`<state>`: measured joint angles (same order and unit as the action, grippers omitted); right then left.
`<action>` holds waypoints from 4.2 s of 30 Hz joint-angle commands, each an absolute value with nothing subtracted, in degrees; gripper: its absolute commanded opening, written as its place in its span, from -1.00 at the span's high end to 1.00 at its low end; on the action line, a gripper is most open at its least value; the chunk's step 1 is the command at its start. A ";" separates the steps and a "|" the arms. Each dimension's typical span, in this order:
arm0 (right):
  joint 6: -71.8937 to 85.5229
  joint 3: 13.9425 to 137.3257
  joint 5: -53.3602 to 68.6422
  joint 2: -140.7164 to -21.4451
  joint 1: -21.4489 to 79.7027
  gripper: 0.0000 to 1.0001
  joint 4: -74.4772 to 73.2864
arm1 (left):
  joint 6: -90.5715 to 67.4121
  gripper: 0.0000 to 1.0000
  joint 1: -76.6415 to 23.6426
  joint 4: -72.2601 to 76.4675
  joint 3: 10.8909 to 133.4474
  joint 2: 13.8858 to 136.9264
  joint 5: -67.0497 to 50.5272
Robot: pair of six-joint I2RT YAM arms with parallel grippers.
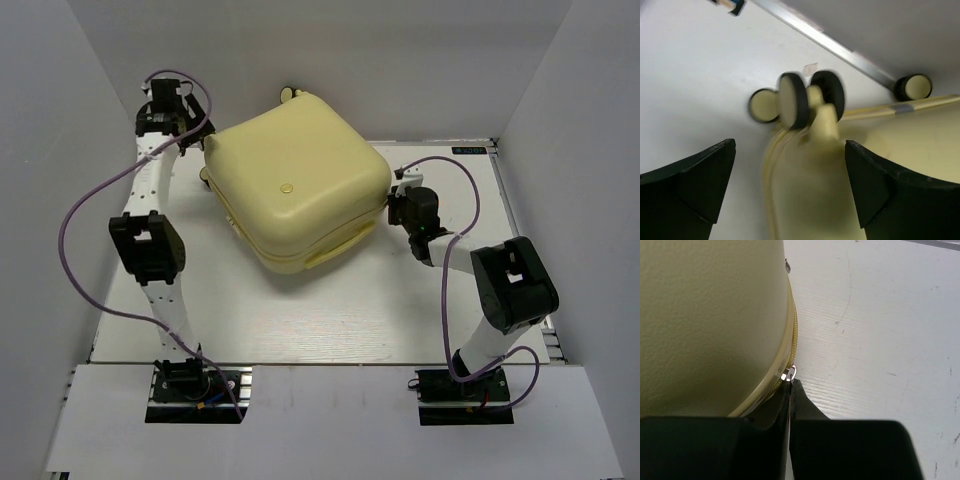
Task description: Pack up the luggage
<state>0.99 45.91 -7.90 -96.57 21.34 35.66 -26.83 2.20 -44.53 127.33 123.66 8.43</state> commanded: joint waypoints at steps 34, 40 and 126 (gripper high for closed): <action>7.47 47.73 9.66 -92.64 21.10 1.00 26.19 | 12.58 -0.33 -62.76 -35.09 87.72 104.50 18.01; 7.29 47.55 11.42 -92.46 19.96 1.00 25.58 | 13.26 -0.23 -62.32 -31.38 85.52 107.66 28.64; 13.62 52.83 16.43 -111.38 13.80 0.39 86.93 | -12.30 -0.42 -49.48 -41.12 49.56 76.38 23.91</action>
